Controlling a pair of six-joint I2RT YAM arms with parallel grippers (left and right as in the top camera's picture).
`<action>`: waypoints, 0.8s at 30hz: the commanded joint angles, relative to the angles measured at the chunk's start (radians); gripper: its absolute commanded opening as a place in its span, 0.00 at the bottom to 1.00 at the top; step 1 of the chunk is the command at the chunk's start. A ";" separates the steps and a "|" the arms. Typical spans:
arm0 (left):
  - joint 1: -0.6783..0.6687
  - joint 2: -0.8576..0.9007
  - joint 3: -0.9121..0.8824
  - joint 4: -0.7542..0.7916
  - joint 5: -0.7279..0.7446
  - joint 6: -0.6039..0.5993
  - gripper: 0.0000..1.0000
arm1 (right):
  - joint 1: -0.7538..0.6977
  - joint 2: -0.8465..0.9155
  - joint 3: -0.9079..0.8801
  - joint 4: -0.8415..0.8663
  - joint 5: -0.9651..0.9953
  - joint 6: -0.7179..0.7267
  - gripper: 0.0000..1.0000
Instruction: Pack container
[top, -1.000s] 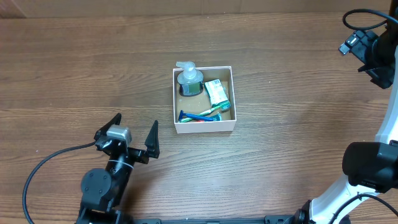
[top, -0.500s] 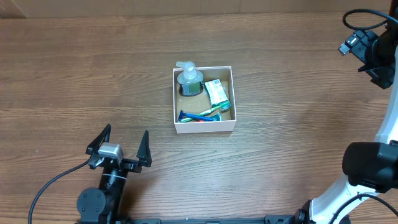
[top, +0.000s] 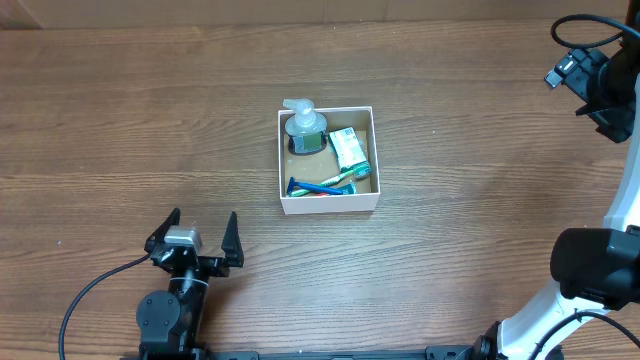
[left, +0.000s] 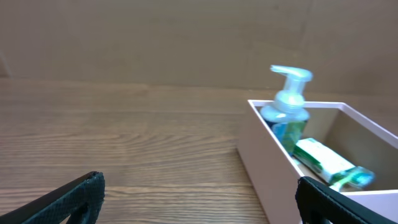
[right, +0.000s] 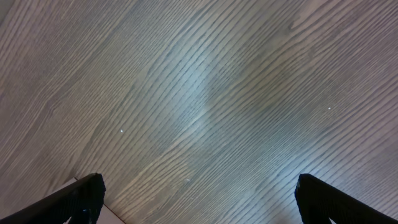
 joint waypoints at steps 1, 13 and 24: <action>0.011 -0.012 -0.008 -0.001 -0.074 0.032 1.00 | 0.005 -0.011 0.007 0.002 -0.001 0.005 1.00; 0.010 -0.011 -0.008 -0.001 -0.063 0.034 1.00 | 0.005 -0.011 0.007 0.002 -0.001 0.005 1.00; 0.010 -0.011 -0.008 -0.001 -0.063 0.034 1.00 | 0.005 -0.011 0.008 0.002 -0.002 0.005 1.00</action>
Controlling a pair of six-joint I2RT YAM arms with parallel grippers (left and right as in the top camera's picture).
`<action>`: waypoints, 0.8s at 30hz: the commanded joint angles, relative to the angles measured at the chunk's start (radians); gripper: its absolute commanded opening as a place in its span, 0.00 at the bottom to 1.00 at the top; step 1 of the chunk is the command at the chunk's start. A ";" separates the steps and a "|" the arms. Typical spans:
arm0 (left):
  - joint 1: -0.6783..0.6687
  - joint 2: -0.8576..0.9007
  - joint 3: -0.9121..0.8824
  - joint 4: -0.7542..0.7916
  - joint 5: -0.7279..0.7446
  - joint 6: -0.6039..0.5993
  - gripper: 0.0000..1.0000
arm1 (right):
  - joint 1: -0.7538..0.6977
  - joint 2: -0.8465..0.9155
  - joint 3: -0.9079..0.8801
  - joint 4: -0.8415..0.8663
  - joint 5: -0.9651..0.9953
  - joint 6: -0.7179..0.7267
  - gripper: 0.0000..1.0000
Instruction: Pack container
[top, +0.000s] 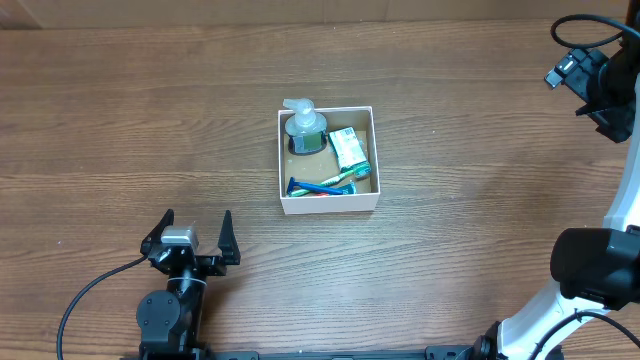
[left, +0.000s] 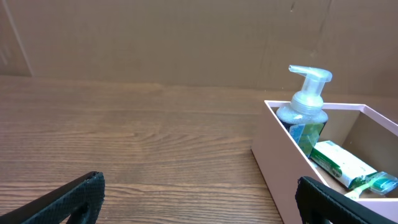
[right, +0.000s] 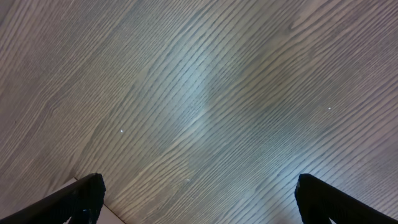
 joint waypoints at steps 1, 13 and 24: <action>0.010 -0.011 -0.007 0.002 -0.014 0.023 1.00 | 0.005 -0.011 0.007 0.002 -0.001 0.005 1.00; 0.010 -0.011 -0.007 0.002 -0.014 0.023 1.00 | 0.070 -0.242 0.007 0.002 -0.001 0.005 1.00; 0.010 -0.011 -0.007 0.002 -0.014 0.023 1.00 | 0.262 -0.613 -0.003 0.002 -0.001 0.005 1.00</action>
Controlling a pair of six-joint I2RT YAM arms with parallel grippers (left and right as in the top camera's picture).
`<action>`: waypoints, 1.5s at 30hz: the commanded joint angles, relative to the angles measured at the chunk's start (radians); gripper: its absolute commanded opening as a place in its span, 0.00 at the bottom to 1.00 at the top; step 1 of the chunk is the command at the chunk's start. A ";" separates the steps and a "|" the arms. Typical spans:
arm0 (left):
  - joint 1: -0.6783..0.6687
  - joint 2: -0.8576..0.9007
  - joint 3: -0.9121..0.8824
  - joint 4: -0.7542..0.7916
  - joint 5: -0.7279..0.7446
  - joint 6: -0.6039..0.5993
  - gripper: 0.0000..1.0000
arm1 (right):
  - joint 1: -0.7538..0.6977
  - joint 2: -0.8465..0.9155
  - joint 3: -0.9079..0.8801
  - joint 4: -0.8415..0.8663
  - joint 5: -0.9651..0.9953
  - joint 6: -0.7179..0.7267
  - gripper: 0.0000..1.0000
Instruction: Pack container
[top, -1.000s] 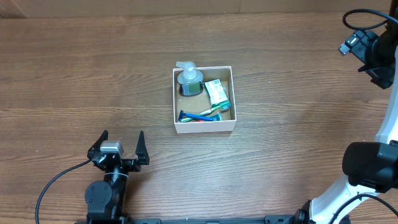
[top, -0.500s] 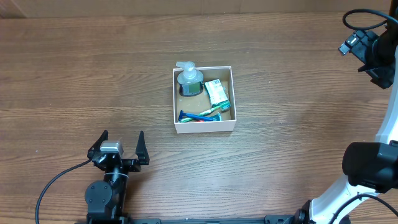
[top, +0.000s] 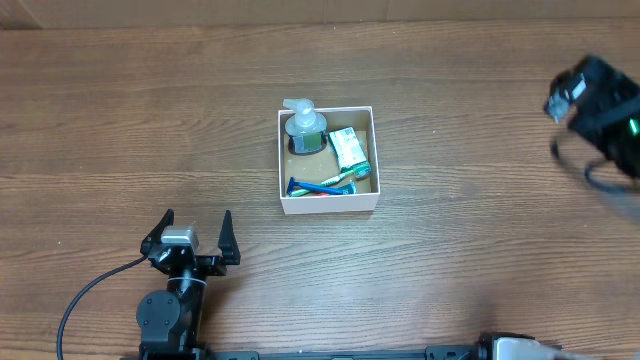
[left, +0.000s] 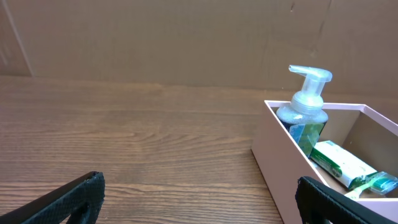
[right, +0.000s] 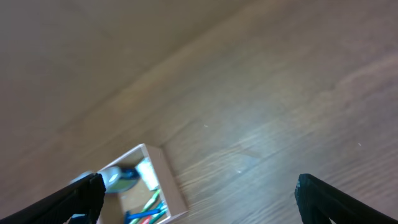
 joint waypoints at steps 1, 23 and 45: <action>0.010 -0.011 -0.007 0.002 -0.014 0.023 1.00 | 0.040 -0.111 -0.030 0.002 0.003 0.005 1.00; 0.010 -0.011 -0.007 0.002 -0.014 0.023 1.00 | 0.043 -0.809 -1.321 1.223 -0.274 0.005 1.00; 0.010 -0.011 -0.007 0.002 -0.014 0.023 1.00 | 0.045 -1.221 -2.036 1.712 -0.074 -0.151 1.00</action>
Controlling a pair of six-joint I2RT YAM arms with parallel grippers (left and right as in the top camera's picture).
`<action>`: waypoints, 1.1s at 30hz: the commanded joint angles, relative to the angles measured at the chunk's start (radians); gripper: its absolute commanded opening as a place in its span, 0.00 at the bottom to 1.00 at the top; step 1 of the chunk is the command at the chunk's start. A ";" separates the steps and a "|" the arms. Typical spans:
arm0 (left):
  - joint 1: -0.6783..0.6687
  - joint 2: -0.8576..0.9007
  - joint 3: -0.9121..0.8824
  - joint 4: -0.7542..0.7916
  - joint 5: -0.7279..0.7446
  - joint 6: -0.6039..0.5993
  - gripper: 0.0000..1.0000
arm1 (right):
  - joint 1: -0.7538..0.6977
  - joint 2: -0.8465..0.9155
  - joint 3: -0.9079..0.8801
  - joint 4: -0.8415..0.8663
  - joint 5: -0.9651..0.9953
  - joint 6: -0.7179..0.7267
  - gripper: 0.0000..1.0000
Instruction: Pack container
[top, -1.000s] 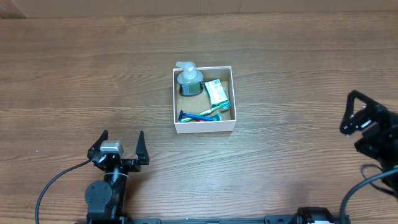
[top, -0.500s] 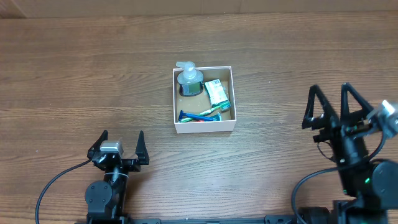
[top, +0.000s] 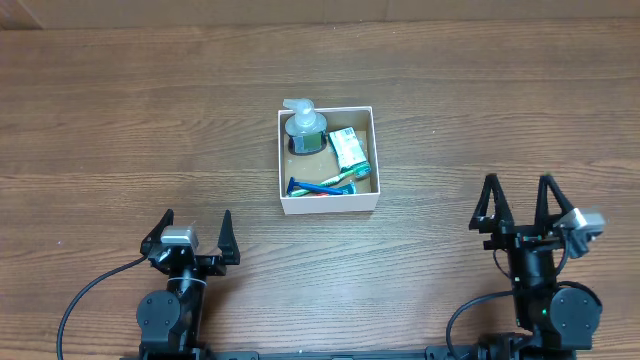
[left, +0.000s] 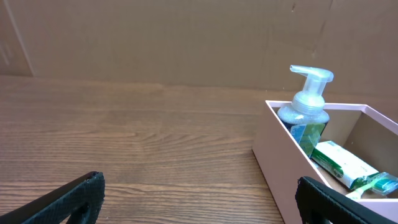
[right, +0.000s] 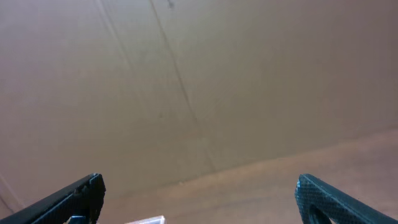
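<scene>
A white open box stands mid-table. Inside are a clear pump soap bottle, a green-and-white tube box and toothbrushes with a blue razor. The left wrist view shows the box wall, the pump bottle and the tube box. My left gripper rests low at the front left, open and empty. My right gripper sits low at the front right, open and empty, its fingertips framing a cardboard wall.
A brown cardboard backdrop runs along the far edge of the wooden table. A black cable trails from the left arm's base at the front edge.
My right arm has come from raised at the far right edge down to the front right of the table, with its camera facing the back wall. The left arm and the box are unchanged.
At first my left gripper stood open at the front left and my right arm hung high at the far right, looking down at bare table. The left gripper then sat slightly back. The right arm blurred with its view tilted toward the box, and now rests at the front right.
</scene>
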 joint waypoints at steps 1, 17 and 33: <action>0.010 -0.011 -0.005 0.001 -0.010 0.023 1.00 | 0.007 -0.068 -0.069 0.001 0.021 -0.013 1.00; 0.010 -0.011 -0.005 0.001 -0.010 0.023 1.00 | 0.094 -0.178 -0.219 -0.062 0.006 -0.010 1.00; 0.010 -0.011 -0.005 0.001 -0.010 0.023 1.00 | 0.103 -0.200 -0.232 -0.177 0.006 -0.059 1.00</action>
